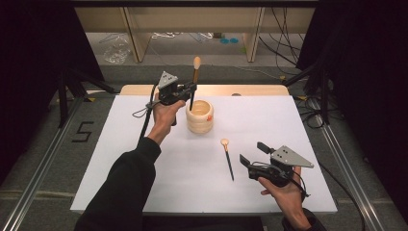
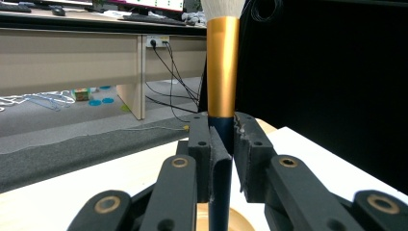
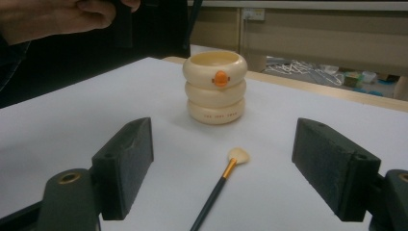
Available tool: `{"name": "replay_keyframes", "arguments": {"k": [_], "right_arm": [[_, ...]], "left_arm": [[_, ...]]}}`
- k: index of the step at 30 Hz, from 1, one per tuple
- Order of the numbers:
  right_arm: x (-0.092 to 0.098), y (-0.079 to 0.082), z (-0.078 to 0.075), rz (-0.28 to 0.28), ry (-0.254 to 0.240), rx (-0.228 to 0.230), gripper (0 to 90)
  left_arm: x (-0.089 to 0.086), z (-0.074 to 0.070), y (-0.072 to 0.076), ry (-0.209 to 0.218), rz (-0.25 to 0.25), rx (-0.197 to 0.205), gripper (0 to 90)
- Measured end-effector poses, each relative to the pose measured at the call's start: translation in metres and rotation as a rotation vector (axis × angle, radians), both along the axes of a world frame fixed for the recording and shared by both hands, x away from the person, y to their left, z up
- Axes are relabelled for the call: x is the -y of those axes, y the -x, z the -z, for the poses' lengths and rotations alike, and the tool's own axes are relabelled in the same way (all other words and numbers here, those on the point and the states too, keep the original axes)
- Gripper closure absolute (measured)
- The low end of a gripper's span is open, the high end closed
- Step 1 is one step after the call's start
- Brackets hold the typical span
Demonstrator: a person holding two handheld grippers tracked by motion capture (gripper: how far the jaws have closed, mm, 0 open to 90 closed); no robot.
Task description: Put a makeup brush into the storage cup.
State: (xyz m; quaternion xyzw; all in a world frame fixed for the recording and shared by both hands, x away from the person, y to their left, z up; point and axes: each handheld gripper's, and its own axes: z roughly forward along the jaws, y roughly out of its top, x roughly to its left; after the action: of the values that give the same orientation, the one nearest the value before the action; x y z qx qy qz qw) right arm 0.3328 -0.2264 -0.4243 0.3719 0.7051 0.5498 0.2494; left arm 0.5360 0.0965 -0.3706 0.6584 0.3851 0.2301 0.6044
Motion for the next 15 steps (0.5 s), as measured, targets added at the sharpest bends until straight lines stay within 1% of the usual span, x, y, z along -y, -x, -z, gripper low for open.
{"name": "replay_keyframes", "arguments": {"k": [1,3,4,5,7,9,11,12,15], "right_arm": [[0.000,0.000,0.000,-0.007,-0.007,-0.002,23.4],[0.000,0.000,0.000,-0.004,-0.002,-0.001,23.4],[-0.001,0.000,0.000,-0.008,-0.009,-0.003,23.4],[0.000,0.000,0.000,-0.008,-0.008,-0.002,23.4],[0.000,0.000,0.000,-0.001,0.001,0.002,23.4],[-0.001,0.000,0.000,-0.007,-0.010,-0.002,23.4],[-0.001,0.000,0.000,-0.009,-0.007,-0.003,23.4],[0.000,0.000,0.000,-0.003,0.001,-0.001,23.4],[-0.001,0.000,0.000,-0.004,-0.003,-0.003,23.4]], "left_arm": [[0.001,0.000,-0.001,0.000,-0.001,0.000,78.3],[0.003,0.001,-0.002,0.005,0.000,-0.004,78.3],[0.005,0.001,-0.003,-0.001,0.002,-0.003,78.3],[0.006,0.001,-0.004,-0.005,-0.001,-0.001,78.3],[0.007,0.002,-0.006,0.000,-0.002,-0.005,78.3],[0.008,0.002,-0.009,-0.006,-0.006,0.001,78.3],[0.009,0.003,-0.011,-0.008,-0.009,0.003,78.3],[0.009,0.003,-0.011,-0.003,-0.013,-0.001,78.3],[0.010,0.006,-0.014,0.003,-0.020,-0.008,78.3]]}}
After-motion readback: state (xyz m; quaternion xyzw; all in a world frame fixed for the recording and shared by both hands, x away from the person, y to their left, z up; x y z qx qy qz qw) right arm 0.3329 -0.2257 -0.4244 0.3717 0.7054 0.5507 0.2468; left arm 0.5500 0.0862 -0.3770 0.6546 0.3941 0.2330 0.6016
